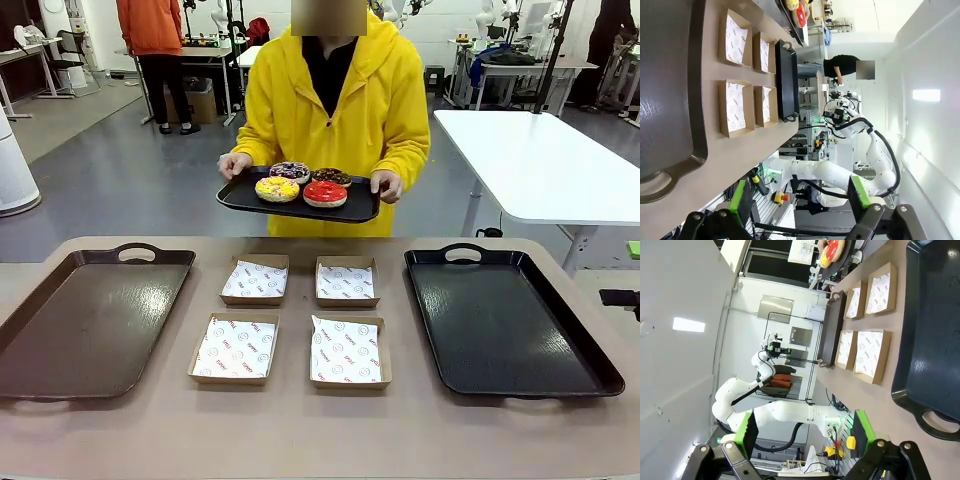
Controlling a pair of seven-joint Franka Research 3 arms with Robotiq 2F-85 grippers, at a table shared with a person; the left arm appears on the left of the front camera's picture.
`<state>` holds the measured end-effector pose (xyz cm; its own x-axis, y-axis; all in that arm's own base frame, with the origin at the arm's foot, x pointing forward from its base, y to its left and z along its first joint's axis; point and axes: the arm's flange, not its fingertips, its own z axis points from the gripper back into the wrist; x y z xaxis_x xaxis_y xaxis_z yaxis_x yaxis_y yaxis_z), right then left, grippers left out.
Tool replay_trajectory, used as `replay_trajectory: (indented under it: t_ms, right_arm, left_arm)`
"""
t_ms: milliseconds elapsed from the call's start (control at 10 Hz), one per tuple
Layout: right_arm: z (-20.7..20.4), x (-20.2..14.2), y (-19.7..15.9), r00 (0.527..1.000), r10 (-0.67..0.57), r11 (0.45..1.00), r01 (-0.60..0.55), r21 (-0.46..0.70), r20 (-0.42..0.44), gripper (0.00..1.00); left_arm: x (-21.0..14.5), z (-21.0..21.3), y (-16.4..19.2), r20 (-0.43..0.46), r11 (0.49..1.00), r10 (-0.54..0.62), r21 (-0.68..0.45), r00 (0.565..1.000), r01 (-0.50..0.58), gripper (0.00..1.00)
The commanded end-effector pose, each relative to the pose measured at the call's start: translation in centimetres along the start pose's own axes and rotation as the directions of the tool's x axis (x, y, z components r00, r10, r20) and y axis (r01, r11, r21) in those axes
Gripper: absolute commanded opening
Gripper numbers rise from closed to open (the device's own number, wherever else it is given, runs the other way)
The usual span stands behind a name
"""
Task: Individually package the donuts and arrange them on the tray.
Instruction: Pick up one Paper togo box.
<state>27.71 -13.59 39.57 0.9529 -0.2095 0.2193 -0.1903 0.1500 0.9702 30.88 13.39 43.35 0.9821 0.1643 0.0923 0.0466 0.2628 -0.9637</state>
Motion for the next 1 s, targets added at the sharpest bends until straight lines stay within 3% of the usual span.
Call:
replay_trajectory:
  t_ms: [0,900]
  right_arm:
    - [0.11,0.01,0.00,1.000,0.005,1.000,-0.005,0.014,0.005,1.00]
    - [0.11,0.01,0.00,1.000,0.005,1.000,-0.005,0.014,0.005,1.00]
  left_arm:
    - [0.19,0.13,-0.06,0.014,1.000,-0.010,-0.012,1.000,0.011,1.00]
    - [0.19,0.13,-0.06,0.014,1.000,-0.010,-0.012,1.000,0.011,1.00]
